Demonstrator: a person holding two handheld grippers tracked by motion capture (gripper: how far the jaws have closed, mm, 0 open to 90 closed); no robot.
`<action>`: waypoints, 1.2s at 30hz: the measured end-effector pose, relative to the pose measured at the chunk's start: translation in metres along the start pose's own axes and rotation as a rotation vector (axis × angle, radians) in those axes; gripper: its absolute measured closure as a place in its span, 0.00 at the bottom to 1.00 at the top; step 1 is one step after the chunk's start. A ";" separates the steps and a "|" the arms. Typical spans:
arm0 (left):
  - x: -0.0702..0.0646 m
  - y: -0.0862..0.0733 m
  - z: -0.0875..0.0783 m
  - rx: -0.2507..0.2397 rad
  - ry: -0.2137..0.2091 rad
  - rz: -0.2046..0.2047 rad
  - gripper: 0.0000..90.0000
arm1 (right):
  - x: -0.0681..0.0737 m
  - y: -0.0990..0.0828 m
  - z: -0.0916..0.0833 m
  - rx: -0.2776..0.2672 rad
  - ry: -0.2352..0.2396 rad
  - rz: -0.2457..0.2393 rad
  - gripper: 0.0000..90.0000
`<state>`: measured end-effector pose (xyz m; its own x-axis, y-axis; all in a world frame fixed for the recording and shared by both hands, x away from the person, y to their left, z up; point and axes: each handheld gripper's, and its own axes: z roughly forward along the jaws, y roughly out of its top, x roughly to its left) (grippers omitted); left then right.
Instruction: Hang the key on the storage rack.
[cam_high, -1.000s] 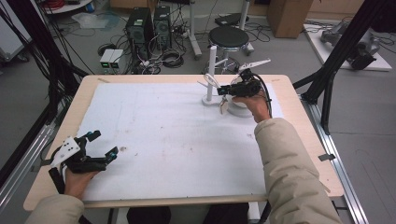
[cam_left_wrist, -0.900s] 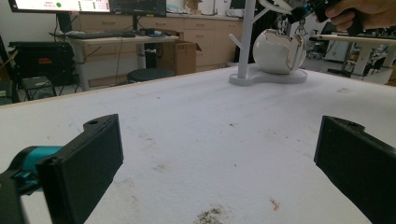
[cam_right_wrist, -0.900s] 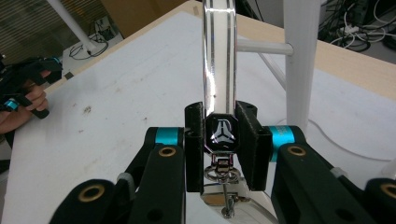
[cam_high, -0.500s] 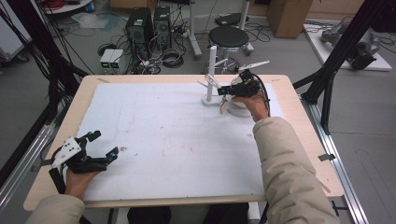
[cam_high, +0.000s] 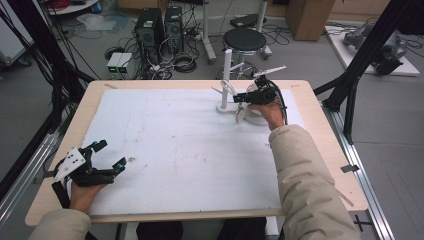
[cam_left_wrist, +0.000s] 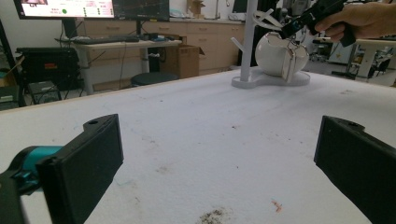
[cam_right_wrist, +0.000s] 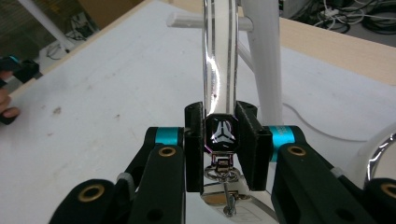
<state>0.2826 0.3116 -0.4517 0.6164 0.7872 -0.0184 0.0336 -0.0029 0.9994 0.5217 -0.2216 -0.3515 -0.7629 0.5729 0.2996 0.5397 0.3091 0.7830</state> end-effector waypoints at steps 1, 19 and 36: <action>0.000 0.000 0.000 0.000 0.001 0.002 0.02 | 0.000 0.000 0.001 0.005 -0.009 -0.004 0.82; 0.000 0.000 -0.001 -0.007 0.013 -0.001 0.02 | 0.012 0.000 0.006 0.000 -0.047 -0.030 0.50; 0.000 0.000 0.000 -0.005 0.013 -0.005 0.02 | 0.063 -0.025 -0.072 -0.214 -0.078 -0.128 0.01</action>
<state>0.2822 0.3119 -0.4518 0.6060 0.7952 -0.0235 0.0327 0.0046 0.9995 0.4351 -0.2480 -0.3127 -0.7861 0.5986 0.1540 0.3464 0.2204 0.9118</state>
